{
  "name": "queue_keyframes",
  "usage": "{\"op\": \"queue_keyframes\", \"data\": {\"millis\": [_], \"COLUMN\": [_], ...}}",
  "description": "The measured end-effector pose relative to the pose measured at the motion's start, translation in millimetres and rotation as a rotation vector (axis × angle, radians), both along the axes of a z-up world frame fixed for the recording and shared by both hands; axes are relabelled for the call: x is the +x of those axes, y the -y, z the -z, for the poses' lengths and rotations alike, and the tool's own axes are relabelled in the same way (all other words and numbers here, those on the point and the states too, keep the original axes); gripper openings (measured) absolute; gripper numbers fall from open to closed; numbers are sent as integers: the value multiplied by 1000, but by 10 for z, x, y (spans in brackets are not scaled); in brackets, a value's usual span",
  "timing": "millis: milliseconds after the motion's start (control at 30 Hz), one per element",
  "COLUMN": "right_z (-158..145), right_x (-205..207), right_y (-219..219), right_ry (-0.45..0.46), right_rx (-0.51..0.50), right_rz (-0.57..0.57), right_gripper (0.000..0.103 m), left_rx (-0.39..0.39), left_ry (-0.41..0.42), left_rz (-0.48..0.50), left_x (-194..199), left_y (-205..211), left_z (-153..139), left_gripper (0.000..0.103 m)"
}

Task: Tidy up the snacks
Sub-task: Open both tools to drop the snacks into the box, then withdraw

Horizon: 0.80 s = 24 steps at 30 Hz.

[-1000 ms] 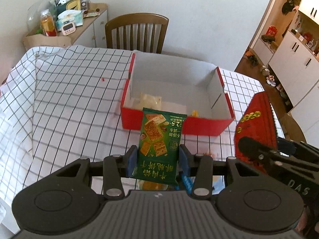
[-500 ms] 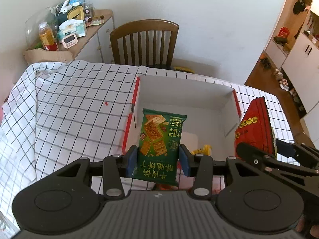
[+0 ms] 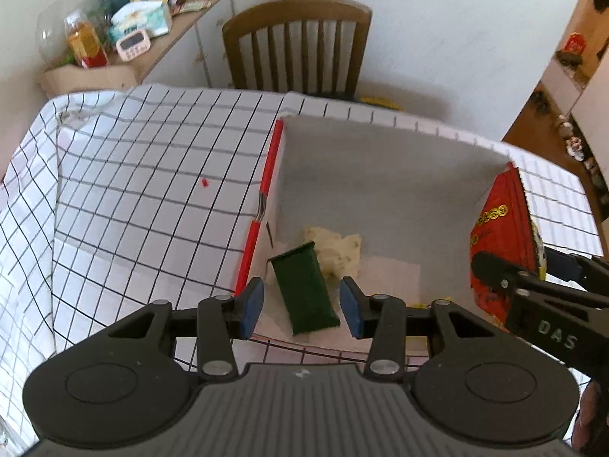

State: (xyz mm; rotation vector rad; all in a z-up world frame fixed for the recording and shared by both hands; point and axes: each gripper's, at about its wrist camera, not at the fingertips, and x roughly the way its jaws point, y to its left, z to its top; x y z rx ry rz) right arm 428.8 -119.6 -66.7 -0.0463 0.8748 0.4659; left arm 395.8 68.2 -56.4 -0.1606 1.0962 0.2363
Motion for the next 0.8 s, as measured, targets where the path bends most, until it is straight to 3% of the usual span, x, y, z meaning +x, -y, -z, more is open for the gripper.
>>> {"op": "queue_keyframes", "data": {"millis": [233, 433, 800], "right_z": [374, 532, 398], "right_x": [196, 258, 176], "right_y": [-136, -193, -146], "right_ry": [-47, -66, -63], "right_rx": [-92, -127, -83], "right_rz": [-27, -42, -54], "right_gripper": [60, 65, 78], "left_rx": [1, -6, -20], "left_ry": [-59, -64, -38], "left_rz": [-13, -11, 5], "left_x": [86, 102, 26], "left_y": [-29, -14, -10], "left_z": [313, 386, 324], "left_gripper": [43, 43, 43]}}
